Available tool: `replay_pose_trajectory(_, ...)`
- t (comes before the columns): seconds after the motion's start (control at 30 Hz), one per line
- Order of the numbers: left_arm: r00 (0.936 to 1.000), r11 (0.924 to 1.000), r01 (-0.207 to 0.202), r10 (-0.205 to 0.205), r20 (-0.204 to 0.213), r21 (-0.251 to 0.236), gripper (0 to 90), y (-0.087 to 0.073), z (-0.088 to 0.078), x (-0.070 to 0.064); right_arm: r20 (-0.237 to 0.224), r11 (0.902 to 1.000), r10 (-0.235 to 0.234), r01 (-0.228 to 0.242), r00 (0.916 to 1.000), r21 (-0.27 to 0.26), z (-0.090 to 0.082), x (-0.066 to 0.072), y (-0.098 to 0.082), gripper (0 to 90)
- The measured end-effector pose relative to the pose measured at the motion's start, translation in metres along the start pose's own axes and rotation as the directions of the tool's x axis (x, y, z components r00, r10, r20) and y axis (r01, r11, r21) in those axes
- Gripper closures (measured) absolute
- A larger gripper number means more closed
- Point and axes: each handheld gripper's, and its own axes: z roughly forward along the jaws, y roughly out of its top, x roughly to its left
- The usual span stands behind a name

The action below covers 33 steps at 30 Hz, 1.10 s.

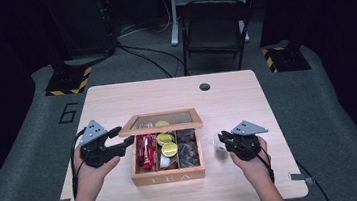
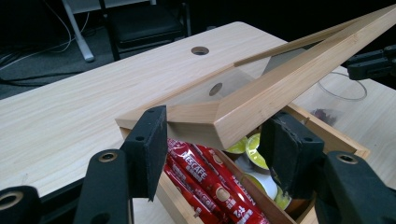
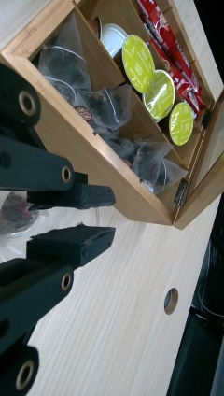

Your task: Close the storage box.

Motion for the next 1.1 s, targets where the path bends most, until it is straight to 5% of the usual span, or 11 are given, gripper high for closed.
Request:
replay_pose_trajectory(0.37, 1.0, 1.0, -0.001, 0.001, 0.001, 0.002, 42.3, 0.0, 0.0, 0.0, 0.001, 0.9978, 0.0, 0.0, 1.0, -0.067, -0.001, 0.007, 0.006, 52.7)
replay_pose_trajectory(0.57, 1.0, 1.0, 0.001, -0.001, 0.002, 0.002, 42.3, 0.0, 0.0, 0.0, -0.071, 0.9977, 0.03, -0.035, 0.997, -0.058, 0.0, 0.013, 0.013, 45.0)
replay_pose_trajectory(1.1, 1.0, 1.0, 0.002, -0.002, 0.004, 0.008, 42.1, 0.0, 0.0, 0.0, -0.134, 0.9933, -0.099, 0.09, 0.986, -0.073, -0.002, 0.038, 0.051, 39.2)
